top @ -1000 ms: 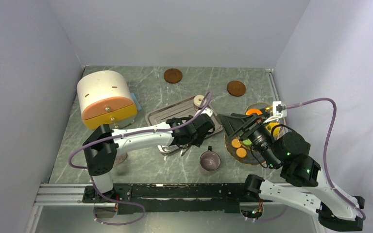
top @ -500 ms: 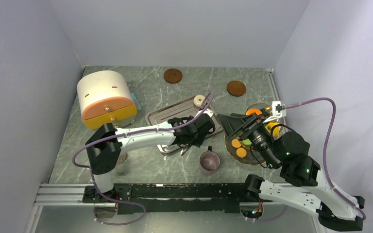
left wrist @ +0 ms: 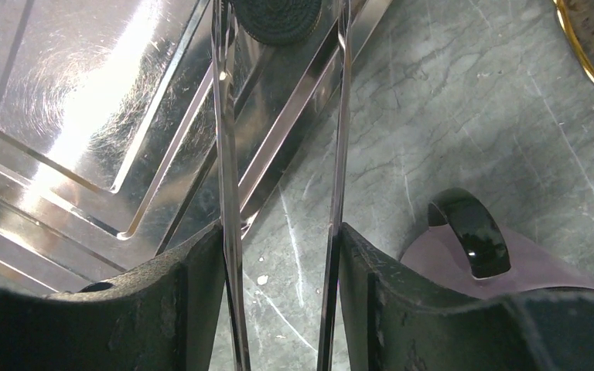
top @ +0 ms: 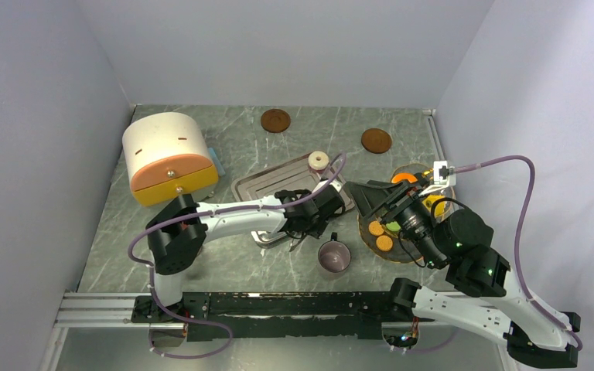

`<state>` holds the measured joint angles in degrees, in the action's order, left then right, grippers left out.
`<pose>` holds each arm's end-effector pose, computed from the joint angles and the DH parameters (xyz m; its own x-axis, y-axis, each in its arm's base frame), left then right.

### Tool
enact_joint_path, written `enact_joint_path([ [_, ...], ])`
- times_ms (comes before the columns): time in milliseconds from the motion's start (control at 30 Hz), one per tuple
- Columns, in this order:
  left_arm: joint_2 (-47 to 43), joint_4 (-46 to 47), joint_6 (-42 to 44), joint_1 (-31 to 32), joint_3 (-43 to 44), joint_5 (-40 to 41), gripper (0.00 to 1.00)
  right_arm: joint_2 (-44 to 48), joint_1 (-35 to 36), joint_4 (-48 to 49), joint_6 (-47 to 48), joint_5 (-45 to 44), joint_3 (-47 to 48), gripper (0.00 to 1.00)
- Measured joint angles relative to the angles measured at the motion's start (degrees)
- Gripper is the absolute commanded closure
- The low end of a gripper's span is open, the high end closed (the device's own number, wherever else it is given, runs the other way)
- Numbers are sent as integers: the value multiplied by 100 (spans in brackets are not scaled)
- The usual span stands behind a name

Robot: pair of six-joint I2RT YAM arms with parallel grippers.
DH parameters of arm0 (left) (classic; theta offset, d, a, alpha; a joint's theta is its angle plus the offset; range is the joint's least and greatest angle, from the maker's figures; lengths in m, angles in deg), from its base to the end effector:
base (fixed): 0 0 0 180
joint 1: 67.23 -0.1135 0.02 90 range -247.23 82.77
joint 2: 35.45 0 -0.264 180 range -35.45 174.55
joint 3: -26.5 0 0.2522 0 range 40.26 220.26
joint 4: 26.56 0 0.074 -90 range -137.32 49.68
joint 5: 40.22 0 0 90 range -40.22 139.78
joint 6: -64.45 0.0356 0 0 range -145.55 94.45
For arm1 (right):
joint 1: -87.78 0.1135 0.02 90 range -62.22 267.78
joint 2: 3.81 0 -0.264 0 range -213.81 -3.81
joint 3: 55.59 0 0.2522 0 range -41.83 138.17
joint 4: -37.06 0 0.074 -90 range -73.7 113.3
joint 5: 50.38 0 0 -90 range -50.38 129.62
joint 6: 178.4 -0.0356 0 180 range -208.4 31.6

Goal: Serve the afternoon tea
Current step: Pick up the desert from the tray.

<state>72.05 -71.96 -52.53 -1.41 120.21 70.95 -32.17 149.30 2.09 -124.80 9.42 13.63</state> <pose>0.1753 -0.3589 0.2131 -0.6651 0.4484 -0.5972 0.5310 0.8462 0.0440 0.0551 0.0641 0.4146 -0.2698 0.5782 -0.7700 -0.4485 0.6322 0.6318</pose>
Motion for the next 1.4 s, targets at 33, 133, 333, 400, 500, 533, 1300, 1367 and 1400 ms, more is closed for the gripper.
enact_joint_path([
  [33,9,-4,-2,0,2,2,44,0,0,-2,0,-2,0,3],
  [133,15,-74,-7,0,2,24,45,4,0,-4,0,-4,0,3],
  [333,15,-146,-57,-42,-9,122,46,42,0,-4,0,-7,0,2],
  [400,13,-149,-76,-61,-39,136,46,42,0,-4,2,-7,0,3],
  [500,9,-162,-90,-105,-105,142,46,42,0,-4,2,-7,0,3],
  [533,9,-173,-92,-120,-114,151,46,42,0,-4,2,-7,0,3],
  [1300,-15,-260,-96,-199,-118,52,49,-2,0,33,4,-2,0,3],
  [1367,-15,-282,-96,-199,-118,39,50,-2,0,33,4,-2,0,2],
  [1400,-17,-289,-103,-199,-118,39,50,-2,0,33,4,-2,0,3],
])
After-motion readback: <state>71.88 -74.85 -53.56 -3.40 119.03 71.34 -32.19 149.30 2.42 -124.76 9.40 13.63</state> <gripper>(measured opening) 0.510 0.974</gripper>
